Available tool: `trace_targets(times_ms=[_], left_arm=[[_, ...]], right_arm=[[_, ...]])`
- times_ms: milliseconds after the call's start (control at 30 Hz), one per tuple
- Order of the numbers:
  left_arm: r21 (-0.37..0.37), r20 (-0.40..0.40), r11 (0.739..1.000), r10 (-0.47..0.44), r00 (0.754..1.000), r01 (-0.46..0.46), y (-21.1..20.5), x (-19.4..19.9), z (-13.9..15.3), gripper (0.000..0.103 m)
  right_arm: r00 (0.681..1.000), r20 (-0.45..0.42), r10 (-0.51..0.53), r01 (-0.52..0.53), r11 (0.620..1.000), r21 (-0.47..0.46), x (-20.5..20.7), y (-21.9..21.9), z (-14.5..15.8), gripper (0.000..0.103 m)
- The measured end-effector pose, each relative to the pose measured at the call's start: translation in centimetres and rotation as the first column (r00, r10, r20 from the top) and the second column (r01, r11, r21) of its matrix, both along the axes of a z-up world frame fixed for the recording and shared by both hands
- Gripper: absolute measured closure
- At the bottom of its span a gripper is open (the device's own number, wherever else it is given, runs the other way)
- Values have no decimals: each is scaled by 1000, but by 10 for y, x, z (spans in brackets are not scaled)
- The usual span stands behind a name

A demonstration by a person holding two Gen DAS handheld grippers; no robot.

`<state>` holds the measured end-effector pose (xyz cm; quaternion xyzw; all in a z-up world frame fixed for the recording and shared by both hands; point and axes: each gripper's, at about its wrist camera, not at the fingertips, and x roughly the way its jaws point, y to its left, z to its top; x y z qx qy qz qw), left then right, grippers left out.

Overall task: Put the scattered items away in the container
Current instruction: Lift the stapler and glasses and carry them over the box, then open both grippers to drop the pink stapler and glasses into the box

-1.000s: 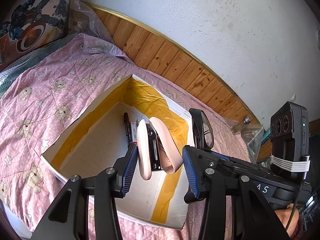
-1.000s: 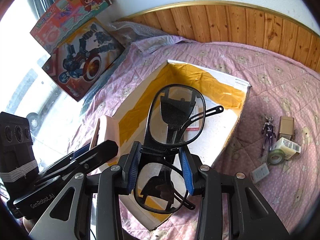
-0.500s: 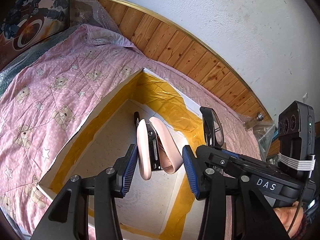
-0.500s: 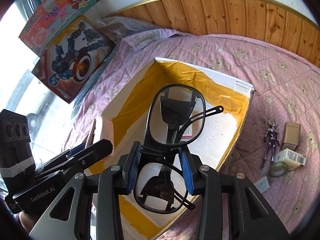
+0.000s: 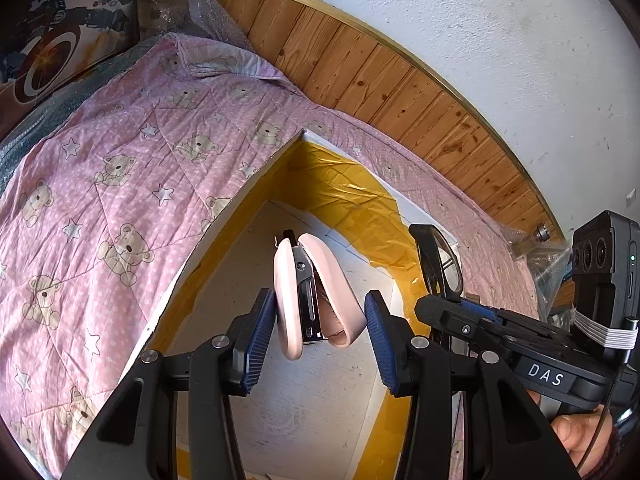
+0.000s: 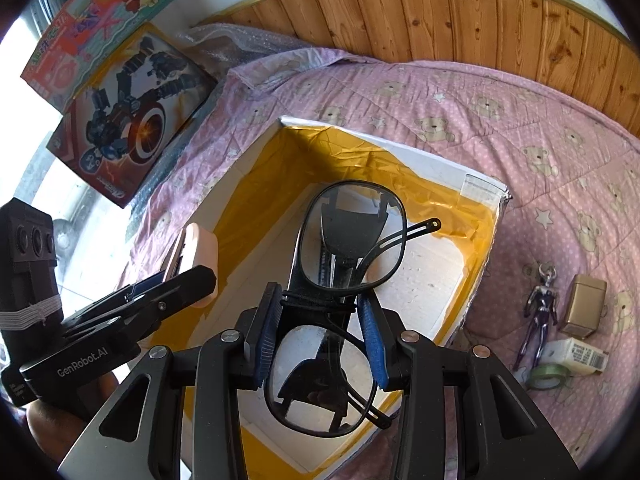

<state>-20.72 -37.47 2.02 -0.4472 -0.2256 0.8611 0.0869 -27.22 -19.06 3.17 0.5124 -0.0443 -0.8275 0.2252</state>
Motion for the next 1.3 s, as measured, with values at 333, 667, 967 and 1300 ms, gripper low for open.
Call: trace_targets(times_ms=[333, 667, 967, 1300], left_arm=[[4, 64, 1000, -4, 998, 4, 1, -23, -10, 56], [-41, 142, 999, -21, 990, 27, 5, -41, -29, 55], [-62, 177, 998, -4, 984, 15, 10, -48, -38, 53], [-61, 154, 998, 29, 988, -20, 7, -44, -28, 53]], right_arm=[[998, 62, 21, -23, 999, 36, -27, -8, -1, 63], [987, 153, 48, -80, 974, 213, -60, -19, -34, 63], [986, 154, 61, -100, 960, 262, -66, -20, -42, 55], [987, 151, 45, -74, 978, 193, -55, -12, -33, 50]])
